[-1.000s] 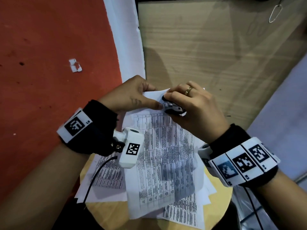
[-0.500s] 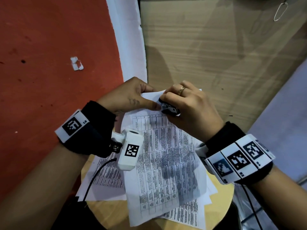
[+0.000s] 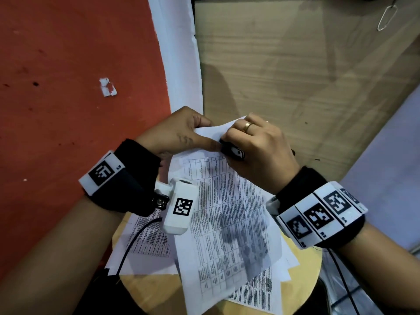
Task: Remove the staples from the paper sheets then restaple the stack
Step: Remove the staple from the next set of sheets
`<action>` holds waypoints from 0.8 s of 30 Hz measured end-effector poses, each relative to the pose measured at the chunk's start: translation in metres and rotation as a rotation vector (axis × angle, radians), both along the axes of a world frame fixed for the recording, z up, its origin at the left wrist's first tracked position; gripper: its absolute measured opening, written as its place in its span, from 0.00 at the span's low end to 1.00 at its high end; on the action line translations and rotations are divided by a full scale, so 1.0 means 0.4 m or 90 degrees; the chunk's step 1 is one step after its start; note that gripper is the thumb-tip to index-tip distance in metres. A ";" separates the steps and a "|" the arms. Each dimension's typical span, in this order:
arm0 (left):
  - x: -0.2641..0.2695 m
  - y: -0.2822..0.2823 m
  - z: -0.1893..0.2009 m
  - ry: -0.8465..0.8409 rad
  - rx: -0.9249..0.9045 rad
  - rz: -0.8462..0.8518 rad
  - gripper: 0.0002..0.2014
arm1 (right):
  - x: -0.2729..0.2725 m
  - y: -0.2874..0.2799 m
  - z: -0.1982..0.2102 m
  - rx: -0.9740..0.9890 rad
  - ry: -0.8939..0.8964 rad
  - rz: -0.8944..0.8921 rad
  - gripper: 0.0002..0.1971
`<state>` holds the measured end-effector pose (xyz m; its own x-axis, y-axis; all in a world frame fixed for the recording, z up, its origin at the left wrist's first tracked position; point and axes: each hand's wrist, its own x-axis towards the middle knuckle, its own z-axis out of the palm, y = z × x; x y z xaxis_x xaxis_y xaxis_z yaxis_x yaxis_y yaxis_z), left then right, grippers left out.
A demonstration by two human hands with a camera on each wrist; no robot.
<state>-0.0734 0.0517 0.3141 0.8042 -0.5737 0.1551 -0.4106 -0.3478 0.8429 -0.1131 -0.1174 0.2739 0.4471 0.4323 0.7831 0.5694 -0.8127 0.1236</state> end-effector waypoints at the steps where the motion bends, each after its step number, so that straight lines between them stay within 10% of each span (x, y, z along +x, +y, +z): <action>1: 0.002 0.001 0.000 0.000 0.001 -0.001 0.06 | 0.000 0.001 -0.001 0.007 -0.004 -0.002 0.05; 10: 0.002 0.011 -0.011 0.034 -0.070 -0.014 0.07 | -0.013 -0.003 0.001 0.121 0.062 0.003 0.11; 16: 0.003 0.023 -0.024 0.022 -0.074 0.036 0.04 | -0.015 -0.027 -0.013 0.372 0.243 0.067 0.30; 24: -0.003 0.010 -0.029 0.015 -0.088 0.036 0.09 | -0.028 0.019 -0.012 0.861 0.547 0.204 0.18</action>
